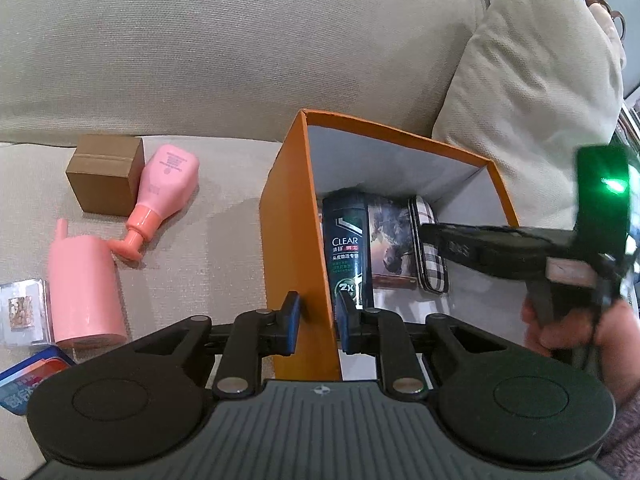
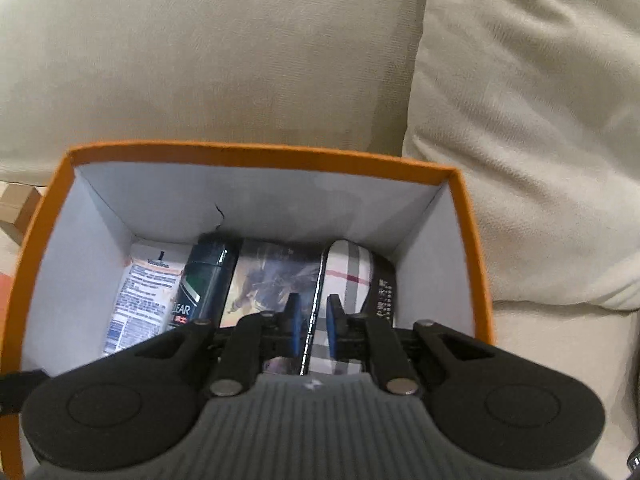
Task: Organize rigid objects
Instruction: 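Lower the plaid case into the box and open the right gripper, then move the left gripper to the blue tin while the right approaches the yellow tape measure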
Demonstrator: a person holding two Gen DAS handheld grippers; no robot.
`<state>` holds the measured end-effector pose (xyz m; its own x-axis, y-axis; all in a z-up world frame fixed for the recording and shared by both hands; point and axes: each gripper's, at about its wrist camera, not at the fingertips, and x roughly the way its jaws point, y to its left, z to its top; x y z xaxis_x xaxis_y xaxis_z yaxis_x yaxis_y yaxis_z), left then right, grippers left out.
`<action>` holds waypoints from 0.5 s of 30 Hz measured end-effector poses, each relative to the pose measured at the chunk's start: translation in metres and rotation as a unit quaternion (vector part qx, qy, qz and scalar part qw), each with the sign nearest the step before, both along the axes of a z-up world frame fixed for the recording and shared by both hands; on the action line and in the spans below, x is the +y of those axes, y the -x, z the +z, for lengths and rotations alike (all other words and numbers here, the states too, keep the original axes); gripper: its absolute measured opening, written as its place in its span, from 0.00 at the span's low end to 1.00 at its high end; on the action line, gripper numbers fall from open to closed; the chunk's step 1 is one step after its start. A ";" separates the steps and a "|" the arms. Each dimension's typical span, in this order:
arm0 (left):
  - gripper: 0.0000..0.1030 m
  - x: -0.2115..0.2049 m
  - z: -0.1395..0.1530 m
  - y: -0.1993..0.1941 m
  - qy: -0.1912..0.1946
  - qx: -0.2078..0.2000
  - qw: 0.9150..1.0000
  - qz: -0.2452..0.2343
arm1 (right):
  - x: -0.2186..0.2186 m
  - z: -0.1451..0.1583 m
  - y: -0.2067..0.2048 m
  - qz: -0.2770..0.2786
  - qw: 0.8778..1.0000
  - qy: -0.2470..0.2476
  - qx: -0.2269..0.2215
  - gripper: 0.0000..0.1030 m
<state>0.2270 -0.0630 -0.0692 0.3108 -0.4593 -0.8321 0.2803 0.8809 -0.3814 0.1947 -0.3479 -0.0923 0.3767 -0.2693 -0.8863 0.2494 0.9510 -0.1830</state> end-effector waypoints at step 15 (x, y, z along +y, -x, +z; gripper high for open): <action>0.21 0.008 0.013 0.008 0.003 -0.017 1.000 -0.004 | 0.009 -0.030 0.042 0.002 0.998 0.014 0.067 0.04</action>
<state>0.2194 -0.0549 -0.0565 0.3354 -0.4668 -0.8183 0.2996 0.8763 -0.3771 0.1528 -0.3385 -0.1220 0.2561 -0.2924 -0.9213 0.2161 0.9463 -0.2403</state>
